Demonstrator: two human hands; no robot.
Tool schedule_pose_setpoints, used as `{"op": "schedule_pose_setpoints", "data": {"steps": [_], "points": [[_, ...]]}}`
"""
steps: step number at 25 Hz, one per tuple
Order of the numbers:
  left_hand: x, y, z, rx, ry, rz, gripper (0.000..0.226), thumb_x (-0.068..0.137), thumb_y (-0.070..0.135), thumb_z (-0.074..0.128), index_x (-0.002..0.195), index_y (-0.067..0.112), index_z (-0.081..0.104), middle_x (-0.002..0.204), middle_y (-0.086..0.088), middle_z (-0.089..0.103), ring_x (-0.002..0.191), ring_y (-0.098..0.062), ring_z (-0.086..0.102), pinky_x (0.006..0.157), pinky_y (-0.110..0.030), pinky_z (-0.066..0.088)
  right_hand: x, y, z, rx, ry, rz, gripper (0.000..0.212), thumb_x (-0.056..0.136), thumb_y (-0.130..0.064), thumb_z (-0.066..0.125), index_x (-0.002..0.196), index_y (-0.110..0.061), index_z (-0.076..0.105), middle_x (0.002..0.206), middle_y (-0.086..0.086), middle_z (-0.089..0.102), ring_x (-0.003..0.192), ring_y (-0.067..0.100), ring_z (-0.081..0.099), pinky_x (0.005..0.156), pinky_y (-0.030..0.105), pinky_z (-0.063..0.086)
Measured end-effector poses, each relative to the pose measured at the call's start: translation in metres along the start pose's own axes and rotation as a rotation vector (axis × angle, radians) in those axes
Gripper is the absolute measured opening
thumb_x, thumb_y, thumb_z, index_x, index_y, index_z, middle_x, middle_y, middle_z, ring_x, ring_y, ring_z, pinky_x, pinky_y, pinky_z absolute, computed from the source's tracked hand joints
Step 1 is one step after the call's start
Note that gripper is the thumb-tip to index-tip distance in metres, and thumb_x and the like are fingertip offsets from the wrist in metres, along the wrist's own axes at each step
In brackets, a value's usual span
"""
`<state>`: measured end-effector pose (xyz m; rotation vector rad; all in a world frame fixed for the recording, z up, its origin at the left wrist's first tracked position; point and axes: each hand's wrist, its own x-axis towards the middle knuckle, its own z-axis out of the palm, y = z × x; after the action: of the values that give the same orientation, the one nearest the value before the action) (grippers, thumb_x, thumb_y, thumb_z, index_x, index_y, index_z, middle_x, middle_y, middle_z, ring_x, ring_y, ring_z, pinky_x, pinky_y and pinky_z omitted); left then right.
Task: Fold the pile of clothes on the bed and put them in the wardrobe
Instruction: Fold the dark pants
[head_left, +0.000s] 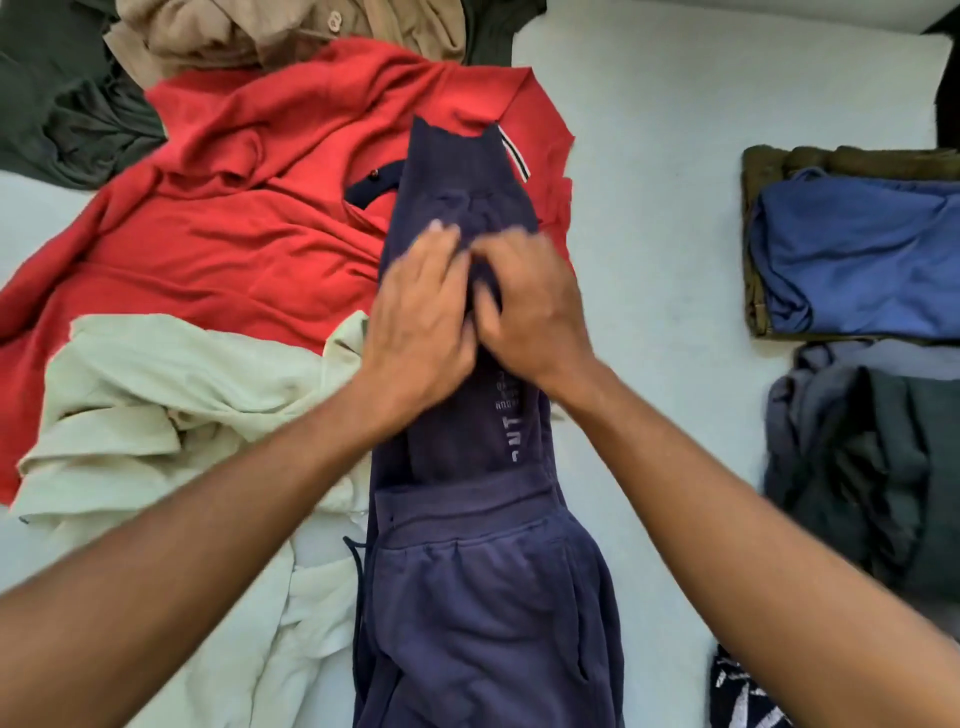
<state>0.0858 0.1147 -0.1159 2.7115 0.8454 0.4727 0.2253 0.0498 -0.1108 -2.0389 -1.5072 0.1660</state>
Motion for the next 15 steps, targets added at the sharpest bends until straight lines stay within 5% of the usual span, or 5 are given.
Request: {"op": "schedule_pose_setpoints", "data": {"steps": [4, 10, 13, 15], "points": [[-0.074, -0.002, 0.006, 0.191, -0.392, 0.069, 0.076, 0.081, 0.031, 0.057, 0.152, 0.009, 0.039, 0.163, -0.019, 0.026, 0.150, -0.034, 0.027, 0.120, -0.050, 0.024, -0.084, 0.005, -0.011, -0.178, -0.322, 0.014, 0.054, 0.066, -0.022, 0.063, 0.120, -0.021, 0.068, 0.128, 0.007, 0.060, 0.113, 0.031, 0.056, 0.082, 0.046, 0.049], [-0.068, -0.008, -0.003, 0.345, -0.473, 0.023, 0.088, 0.073, 0.020, 0.058, 0.155, 0.006, 0.029, 0.164, -0.023, 0.018, 0.152, -0.036, 0.021, 0.122, -0.051, 0.019, -0.079, 0.037, -0.028, -0.078, -0.296, 0.142, 0.062, 0.060, -0.009, 0.060, 0.120, -0.026, 0.069, 0.145, 0.007, 0.049, 0.124, 0.032, 0.047, 0.091, 0.046, 0.049], [-0.078, 0.008, -0.010, 0.178, -0.514, -0.012, 0.095, 0.074, 0.020, 0.067, 0.158, 0.010, 0.025, 0.165, -0.022, 0.014, 0.153, -0.036, 0.014, 0.123, -0.051, 0.017, -0.100, 0.007, -0.031, 0.007, -0.215, 0.194, 0.050, 0.069, -0.010, 0.064, 0.117, -0.021, 0.071, 0.138, 0.009, 0.053, 0.116, 0.032, 0.051, 0.093, 0.044, 0.049], [-0.088, 0.012, -0.011, 0.079, -0.619, 0.056, 0.104, 0.076, 0.036, 0.075, 0.161, 0.020, 0.016, 0.167, -0.018, 0.006, 0.154, -0.033, 0.008, 0.123, -0.048, 0.014, -0.121, -0.002, -0.031, 0.007, -0.324, 0.175, 0.050, 0.069, -0.016, 0.069, 0.118, -0.024, 0.070, 0.138, 0.008, 0.051, 0.116, 0.032, 0.052, 0.093, 0.044, 0.050]]}}
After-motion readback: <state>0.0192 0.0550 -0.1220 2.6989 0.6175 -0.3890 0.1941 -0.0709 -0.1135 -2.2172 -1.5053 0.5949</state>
